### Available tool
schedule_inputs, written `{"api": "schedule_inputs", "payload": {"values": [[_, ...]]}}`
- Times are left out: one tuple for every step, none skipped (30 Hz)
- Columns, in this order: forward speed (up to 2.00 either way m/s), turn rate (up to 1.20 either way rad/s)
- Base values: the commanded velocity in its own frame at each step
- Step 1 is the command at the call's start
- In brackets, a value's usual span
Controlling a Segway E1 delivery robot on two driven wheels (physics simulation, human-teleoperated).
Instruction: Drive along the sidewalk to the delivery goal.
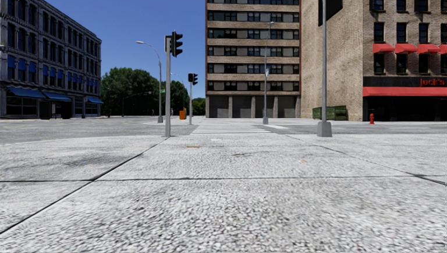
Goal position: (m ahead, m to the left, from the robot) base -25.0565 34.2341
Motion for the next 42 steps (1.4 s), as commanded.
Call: {"api": "schedule_inputs", "payload": {"values": [[0.0, 0.63], [0.0, 0.63], [0.0, 0.63], [0.0, 0.63], [0.0, 0.63], [0.0, 0.63], [0.0, 0.63], [0.0, 0.63], [0.0, 0.63], [0.0, 0.63], [0.0, 0.63], [0.0, 0.63], [0.0, 0.63], [0.0, 0.63], [0.0, 0.63], [0.0, 0.63], [0.0, 0.63], [0.0, 0.63], [0.0, 0.63], [0.0, 0.63], [0.0, 0.63], [0.0, 0.63], [0.0, 0.63], [0.0, 0.63], [0.0, 0.63], [0.0, 0.63], [0.0, 0.63], [0.0, 0.63], [0.0, 0.63], [0.0, 0.63], [0.0, 0.63], [0.0, 0.63], [0.0, 0.63], [0.0, 0.63], [0.0, 0.63], [0.0, 0.63], [0.0, 0.63], [0.0, 0.63], [0.0, 0.63], [0.0, 0.63], [0.0, 0.63], [0.0, 0.63]]}}
